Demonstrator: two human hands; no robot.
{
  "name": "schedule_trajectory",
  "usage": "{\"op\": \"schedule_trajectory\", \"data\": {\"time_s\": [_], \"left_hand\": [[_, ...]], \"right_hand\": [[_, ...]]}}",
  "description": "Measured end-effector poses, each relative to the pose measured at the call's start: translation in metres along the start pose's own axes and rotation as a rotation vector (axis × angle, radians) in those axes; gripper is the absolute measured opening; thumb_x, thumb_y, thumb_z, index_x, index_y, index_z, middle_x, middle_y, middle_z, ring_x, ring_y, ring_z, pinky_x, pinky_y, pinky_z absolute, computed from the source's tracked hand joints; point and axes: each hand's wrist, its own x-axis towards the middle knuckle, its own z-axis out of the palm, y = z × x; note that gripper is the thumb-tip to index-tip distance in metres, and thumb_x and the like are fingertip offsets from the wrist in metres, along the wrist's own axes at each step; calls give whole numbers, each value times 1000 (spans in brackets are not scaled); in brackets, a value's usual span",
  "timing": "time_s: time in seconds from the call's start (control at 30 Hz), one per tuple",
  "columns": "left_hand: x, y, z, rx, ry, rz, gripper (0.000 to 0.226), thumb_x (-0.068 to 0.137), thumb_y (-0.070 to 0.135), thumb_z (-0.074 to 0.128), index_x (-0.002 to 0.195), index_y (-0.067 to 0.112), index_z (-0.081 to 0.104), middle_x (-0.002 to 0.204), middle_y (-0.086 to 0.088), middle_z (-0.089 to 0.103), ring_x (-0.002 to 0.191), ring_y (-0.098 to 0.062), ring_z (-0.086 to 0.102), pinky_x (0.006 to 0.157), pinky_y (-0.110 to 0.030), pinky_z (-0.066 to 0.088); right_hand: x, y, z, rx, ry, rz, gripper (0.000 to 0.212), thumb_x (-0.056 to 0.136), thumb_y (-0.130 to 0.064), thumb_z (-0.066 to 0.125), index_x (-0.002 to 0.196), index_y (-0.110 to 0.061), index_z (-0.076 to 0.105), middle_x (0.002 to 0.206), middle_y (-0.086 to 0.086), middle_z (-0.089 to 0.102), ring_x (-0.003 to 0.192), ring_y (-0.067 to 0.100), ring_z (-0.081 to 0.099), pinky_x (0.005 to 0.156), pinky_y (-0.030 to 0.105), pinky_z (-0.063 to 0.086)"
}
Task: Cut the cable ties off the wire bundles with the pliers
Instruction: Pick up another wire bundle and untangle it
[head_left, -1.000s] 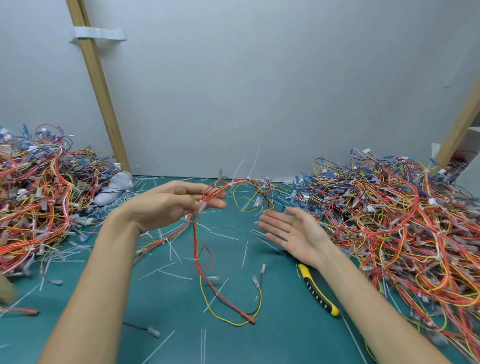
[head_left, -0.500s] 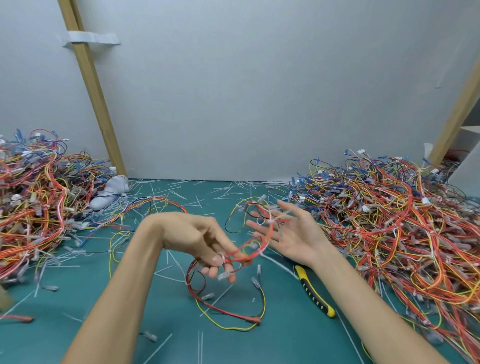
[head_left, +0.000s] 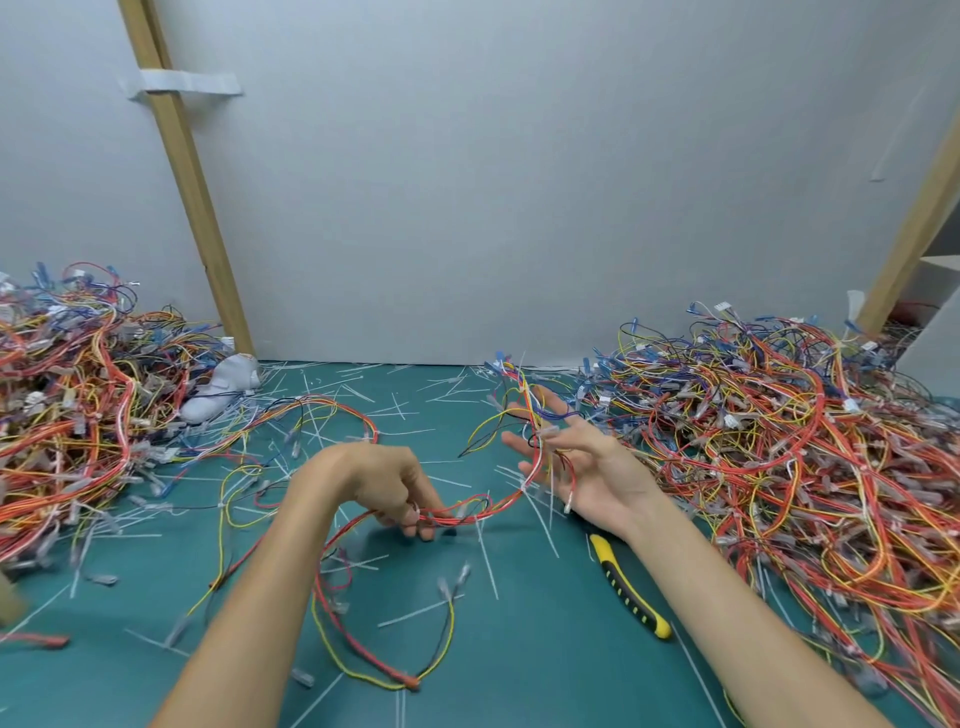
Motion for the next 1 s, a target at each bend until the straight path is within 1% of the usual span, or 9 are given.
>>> {"op": "schedule_trajectory", "data": {"time_s": [0.07, 0.17, 0.33, 0.5, 0.6, 0.7, 0.8, 0.9, 1.0], "left_hand": [[0, -1, -1, 20, 29, -19, 43, 93, -5, 48, 122, 20, 67, 93, 7, 68, 69, 4, 58, 69, -13, 45], [3, -3, -4, 179, 167, -58, 47, 90, 3, 52, 121, 37, 65, 93, 17, 68, 82, 1, 57, 81, -16, 44], [6, -6, 0, 198, 248, -108, 46, 92, 9, 52, 128, 36, 60, 99, 13, 62, 94, -10, 57, 91, -22, 44], [5, -9, -2, 121, 281, -110, 51, 91, 7, 53, 135, 33, 54, 103, 14, 63, 103, -12, 59, 103, -29, 42], [1, -3, -2, 48, 224, -107, 52, 93, 6, 56, 141, 26, 47, 116, 4, 65, 110, -16, 59, 105, -28, 41], [-13, 6, -9, 109, 188, -172, 54, 94, 23, 61, 144, 30, 41, 135, 7, 55, 125, -16, 51, 106, -28, 36], [-31, 15, -18, 191, 442, -95, 45, 96, 33, 57, 139, 35, 45, 136, 12, 52, 124, -12, 50, 105, -28, 36], [-36, 28, -19, -11, 719, 158, 26, 99, 25, 52, 124, 31, 58, 119, 11, 63, 112, -5, 57, 95, -26, 45], [-30, 44, -12, -135, 802, 299, 15, 97, 25, 56, 110, 25, 62, 107, 15, 66, 101, 2, 60, 80, -14, 47]], "right_hand": [[0, 1, 0, -42, -23, -21, 72, 76, 7, 64, 141, -17, 45, 133, 10, 59, 113, 37, 63, 73, 36, 59], [0, 2, 2, -64, -57, -39, 71, 76, 5, 65, 140, -19, 46, 134, 9, 60, 111, 36, 65, 80, 38, 59], [0, 3, 3, -78, -84, -19, 67, 77, 4, 64, 138, -19, 48, 136, 11, 59, 108, 36, 66, 81, 39, 59], [0, 2, 0, -62, -88, -13, 63, 78, 3, 64, 135, -21, 51, 134, 10, 60, 107, 35, 67, 81, 39, 59], [1, 2, -1, -62, -78, -21, 63, 78, 2, 64, 135, -21, 51, 134, 10, 61, 108, 36, 66, 81, 38, 59], [1, 3, -2, -74, -71, -19, 63, 78, 0, 65, 135, -21, 51, 133, 10, 61, 107, 35, 67, 79, 37, 59], [2, 5, -2, -91, -65, -8, 66, 76, -1, 67, 137, -18, 48, 132, 11, 62, 108, 36, 66, 78, 36, 59], [3, 6, -1, -93, -55, -7, 66, 75, -3, 68, 136, -19, 48, 128, 10, 65, 110, 37, 65, 77, 36, 59], [3, 6, 1, -78, -58, -3, 68, 74, -2, 68, 137, -19, 47, 127, 10, 65, 110, 38, 65, 77, 36, 60]]}}
